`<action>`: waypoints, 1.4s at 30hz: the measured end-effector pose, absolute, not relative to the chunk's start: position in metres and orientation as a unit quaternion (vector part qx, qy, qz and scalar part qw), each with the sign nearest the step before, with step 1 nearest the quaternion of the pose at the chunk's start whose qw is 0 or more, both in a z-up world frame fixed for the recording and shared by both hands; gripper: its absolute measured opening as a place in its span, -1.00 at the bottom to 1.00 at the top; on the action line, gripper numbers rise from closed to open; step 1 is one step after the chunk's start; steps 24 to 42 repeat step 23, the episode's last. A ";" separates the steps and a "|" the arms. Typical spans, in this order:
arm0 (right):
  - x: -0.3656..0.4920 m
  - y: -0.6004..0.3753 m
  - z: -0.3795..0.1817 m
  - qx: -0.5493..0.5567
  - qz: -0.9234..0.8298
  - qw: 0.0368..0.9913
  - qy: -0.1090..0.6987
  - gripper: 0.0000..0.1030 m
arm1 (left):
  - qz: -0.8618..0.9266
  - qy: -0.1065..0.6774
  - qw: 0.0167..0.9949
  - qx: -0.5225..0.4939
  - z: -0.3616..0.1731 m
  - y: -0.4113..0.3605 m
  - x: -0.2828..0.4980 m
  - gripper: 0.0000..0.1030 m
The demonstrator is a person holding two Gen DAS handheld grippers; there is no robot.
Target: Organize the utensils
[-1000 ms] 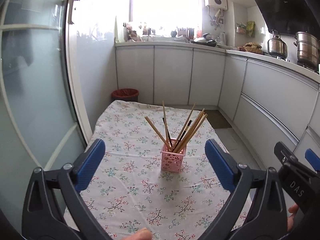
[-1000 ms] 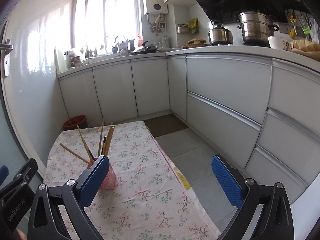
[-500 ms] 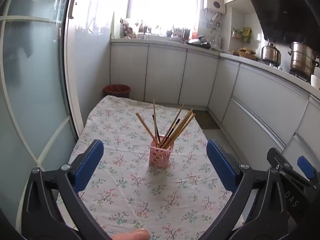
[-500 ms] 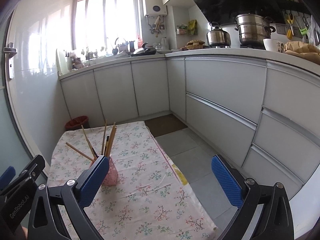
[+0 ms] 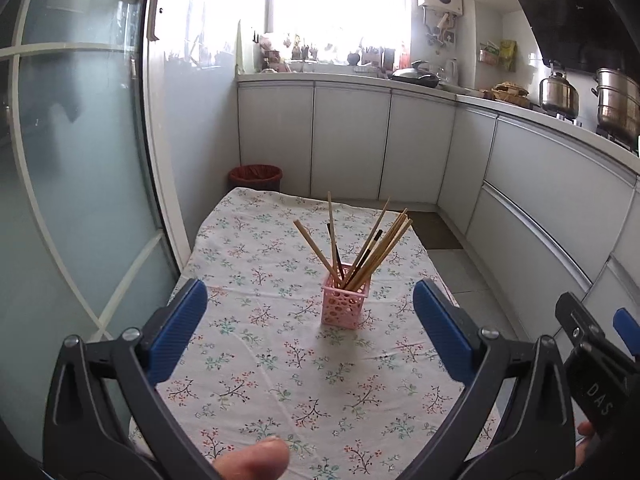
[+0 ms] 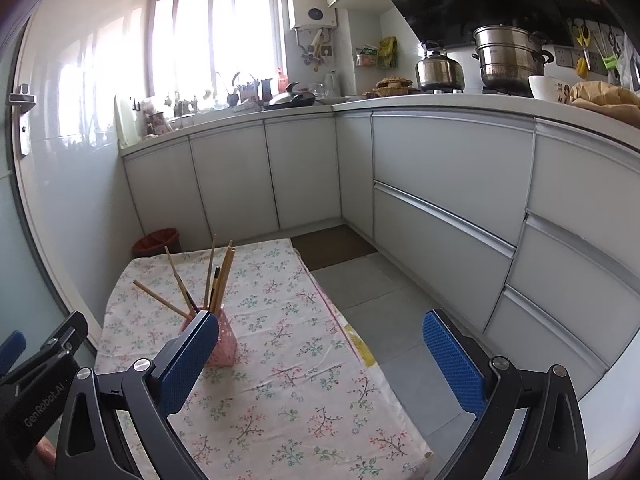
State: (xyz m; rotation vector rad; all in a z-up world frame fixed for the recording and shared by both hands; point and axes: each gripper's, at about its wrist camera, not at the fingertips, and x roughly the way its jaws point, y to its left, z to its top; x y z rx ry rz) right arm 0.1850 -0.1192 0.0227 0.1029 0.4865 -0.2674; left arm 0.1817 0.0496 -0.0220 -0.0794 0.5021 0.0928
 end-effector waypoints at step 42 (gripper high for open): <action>0.185 -0.120 0.018 0.050 -0.127 0.958 0.251 1.00 | 0.042 0.226 0.973 -0.035 -0.020 0.049 0.177 0.99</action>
